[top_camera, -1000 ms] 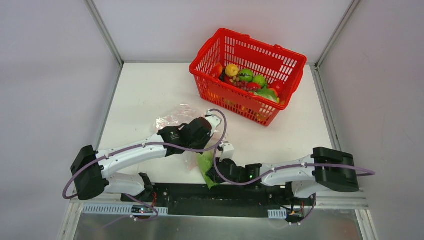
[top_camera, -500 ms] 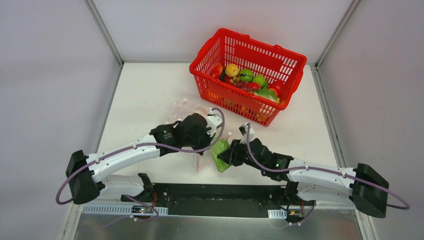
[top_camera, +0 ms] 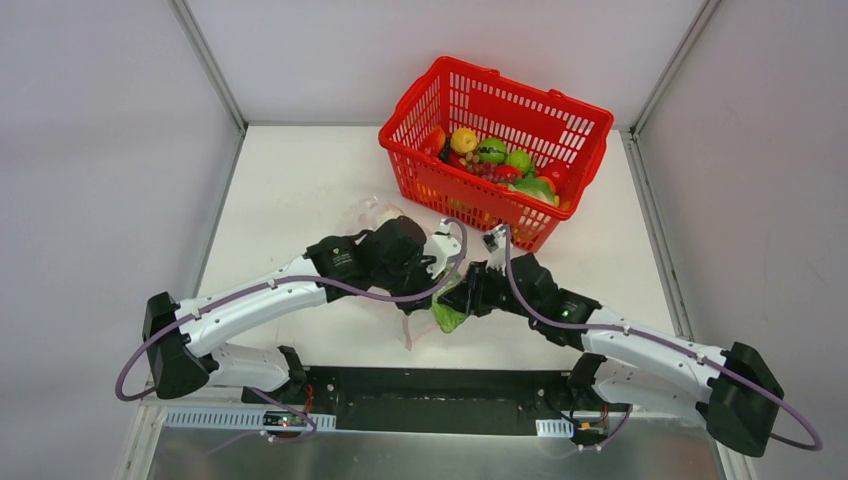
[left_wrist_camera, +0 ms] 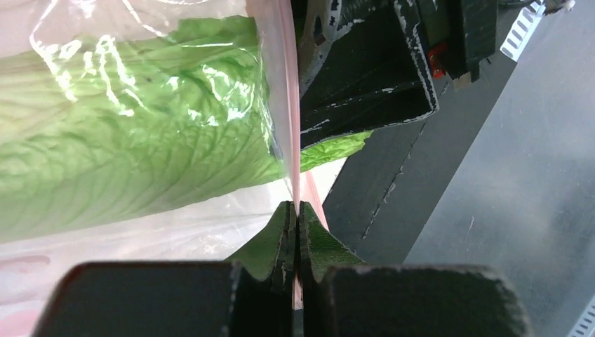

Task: Place the food in the zip-top bag and seal the zipper
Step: Place the fake vegetable in the zipper food storage bag.

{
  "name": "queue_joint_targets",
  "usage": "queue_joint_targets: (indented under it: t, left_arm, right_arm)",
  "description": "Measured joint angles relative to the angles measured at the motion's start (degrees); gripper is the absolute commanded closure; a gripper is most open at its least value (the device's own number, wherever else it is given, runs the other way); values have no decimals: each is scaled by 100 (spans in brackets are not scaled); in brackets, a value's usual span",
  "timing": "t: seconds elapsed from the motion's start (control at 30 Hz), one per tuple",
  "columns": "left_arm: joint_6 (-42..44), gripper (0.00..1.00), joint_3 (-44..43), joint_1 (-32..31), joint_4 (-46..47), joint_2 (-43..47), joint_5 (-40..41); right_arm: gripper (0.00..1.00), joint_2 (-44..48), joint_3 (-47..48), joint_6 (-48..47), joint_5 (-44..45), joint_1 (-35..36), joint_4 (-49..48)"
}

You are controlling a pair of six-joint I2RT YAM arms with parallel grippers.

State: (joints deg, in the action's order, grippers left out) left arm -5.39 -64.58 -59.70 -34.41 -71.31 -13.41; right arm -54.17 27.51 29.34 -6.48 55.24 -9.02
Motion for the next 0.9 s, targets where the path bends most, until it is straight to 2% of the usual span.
queue_joint_targets:
  t: [0.17,0.23,0.3,0.37,0.4,0.53,0.57,0.77,0.9]
  left_arm:
    - [-153,100,90,-24,175,74,-15]
    - [-199,100,179,-35,308,173,-15]
    - [-236,100,199,-33,372,232,-55]
    - [-249,100,197,-35,413,240,-125]
    - [-251,100,197,-35,402,232,-127]
    - [-302,100,203,-35,413,229,63]
    - [-323,100,240,-35,476,247,162]
    - [-450,100,509,-33,745,374,761]
    - [-490,100,542,-35,896,398,820]
  right_arm:
    - [81,-376,407,-297,-476,-68,214]
    - [72,-612,557,-372,-533,-66,293]
    - [56,-691,592,-391,-476,-57,365]
    - [55,-691,592,-402,-350,-61,407]
    - [56,-691,597,-407,-302,-61,411]
    - [81,-741,671,-542,-286,-63,520]
    - [83,-776,699,-608,-372,-68,549]
    - [84,-787,715,-903,-1130,-74,601]
    - [80,-728,715,-990,-1368,-101,625]
